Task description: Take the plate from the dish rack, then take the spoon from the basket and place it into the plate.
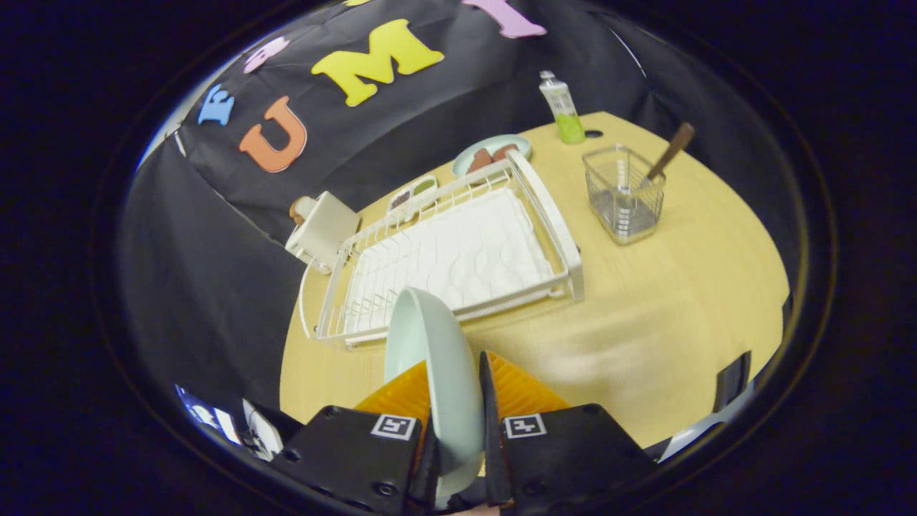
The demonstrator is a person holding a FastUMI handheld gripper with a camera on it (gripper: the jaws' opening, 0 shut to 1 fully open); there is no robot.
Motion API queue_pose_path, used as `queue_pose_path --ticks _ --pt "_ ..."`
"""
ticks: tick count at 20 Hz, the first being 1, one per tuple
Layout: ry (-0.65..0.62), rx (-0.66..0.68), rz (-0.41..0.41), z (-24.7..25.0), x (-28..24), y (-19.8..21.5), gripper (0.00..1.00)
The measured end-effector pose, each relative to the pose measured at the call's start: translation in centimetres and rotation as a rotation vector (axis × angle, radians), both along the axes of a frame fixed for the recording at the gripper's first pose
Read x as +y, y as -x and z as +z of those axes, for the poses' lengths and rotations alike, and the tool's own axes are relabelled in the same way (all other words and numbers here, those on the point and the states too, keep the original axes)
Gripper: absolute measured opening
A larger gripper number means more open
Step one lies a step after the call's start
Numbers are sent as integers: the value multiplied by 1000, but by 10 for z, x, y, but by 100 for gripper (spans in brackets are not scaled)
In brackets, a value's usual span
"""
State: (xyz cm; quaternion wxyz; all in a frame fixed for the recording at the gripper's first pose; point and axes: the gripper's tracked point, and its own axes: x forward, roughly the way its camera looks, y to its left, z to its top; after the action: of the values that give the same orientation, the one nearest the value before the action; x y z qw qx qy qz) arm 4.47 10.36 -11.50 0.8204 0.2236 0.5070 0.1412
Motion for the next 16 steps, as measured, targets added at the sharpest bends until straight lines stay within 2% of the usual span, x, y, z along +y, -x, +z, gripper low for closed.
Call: queue_pose_path --ticks 4,9,16 --pt "-47 25 -28 -35 -9 5 31" --pt "-89 3 -47 -45 -19 -8 32" --pt "-78 8 -56 -56 -35 -17 40"
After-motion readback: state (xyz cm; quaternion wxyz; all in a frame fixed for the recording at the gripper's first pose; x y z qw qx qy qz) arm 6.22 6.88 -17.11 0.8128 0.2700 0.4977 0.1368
